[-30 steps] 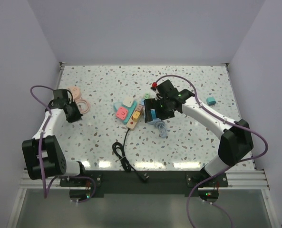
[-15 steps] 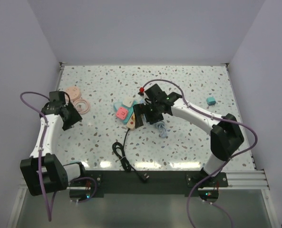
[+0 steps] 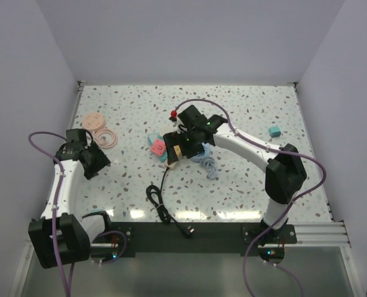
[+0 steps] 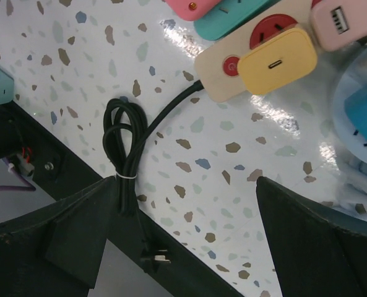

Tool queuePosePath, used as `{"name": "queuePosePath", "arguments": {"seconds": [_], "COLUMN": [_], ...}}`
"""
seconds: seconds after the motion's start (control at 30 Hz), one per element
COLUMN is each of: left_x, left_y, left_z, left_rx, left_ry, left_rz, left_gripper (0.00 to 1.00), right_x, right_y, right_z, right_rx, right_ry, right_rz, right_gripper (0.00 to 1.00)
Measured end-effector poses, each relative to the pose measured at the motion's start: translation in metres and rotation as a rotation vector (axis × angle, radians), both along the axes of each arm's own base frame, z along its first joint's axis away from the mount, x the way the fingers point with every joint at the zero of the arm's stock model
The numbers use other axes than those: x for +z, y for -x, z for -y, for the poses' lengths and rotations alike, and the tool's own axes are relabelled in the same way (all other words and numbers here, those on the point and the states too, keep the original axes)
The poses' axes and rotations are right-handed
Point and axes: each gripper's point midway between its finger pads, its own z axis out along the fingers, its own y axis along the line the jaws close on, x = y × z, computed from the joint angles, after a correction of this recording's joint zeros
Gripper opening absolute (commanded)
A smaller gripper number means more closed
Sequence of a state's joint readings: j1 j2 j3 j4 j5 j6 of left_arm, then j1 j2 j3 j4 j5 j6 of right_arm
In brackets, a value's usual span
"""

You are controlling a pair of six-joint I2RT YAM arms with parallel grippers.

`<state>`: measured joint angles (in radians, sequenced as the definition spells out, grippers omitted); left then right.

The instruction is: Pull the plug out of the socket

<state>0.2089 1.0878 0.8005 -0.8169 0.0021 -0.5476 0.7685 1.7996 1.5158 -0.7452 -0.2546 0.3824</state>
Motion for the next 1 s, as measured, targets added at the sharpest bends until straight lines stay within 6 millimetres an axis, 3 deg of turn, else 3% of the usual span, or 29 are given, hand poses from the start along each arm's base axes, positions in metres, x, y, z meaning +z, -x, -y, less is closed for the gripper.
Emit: {"name": "queuePosePath", "arguments": {"seconds": [0.07,0.17,0.27,0.3,0.5,0.8,0.9,1.0], "left_x": [-0.001,-0.004,-0.003,-0.001,0.013,-0.042,-0.045,-0.038], "left_y": [-0.001,-0.003,-0.002,-0.001,0.005,0.080,0.103,0.109], "left_z": [0.001,-0.001,-0.009,-0.012,-0.031,-0.031,-0.027,-0.030], "left_rx": [-0.002,0.001,0.044,0.075,0.246,0.491,0.567,0.625], "left_ry": [0.008,0.006,-0.027,-0.036,-0.071,-0.033,-0.023,-0.044], "left_rz": [-0.002,-0.022,-0.035,-0.037,-0.035,-0.461,-0.526,-0.537], "left_gripper": [0.58,0.45,0.02,0.00,0.00,0.00,0.00,0.00], "right_x": [0.000,-0.001,-0.001,-0.002,-0.003,-0.005,-0.006,-0.005], "right_y": [0.007,0.015,0.016,0.016,0.019,0.026,0.028,0.029], "right_z": [-0.005,-0.010,-0.010,-0.010,-0.006,0.002,0.003,0.002], "right_rx": [0.017,0.034,0.030,0.026,0.004,0.005,0.015,0.021], "right_ry": [0.001,0.001,0.004,0.004,0.023,0.054,0.058,0.053], "right_rz": [-0.003,-0.008,-0.013,-0.014,-0.037,-0.067,-0.073,-0.072], "right_gripper": [0.98,0.98,0.98,0.98,0.98,0.98,0.98,0.98]}}
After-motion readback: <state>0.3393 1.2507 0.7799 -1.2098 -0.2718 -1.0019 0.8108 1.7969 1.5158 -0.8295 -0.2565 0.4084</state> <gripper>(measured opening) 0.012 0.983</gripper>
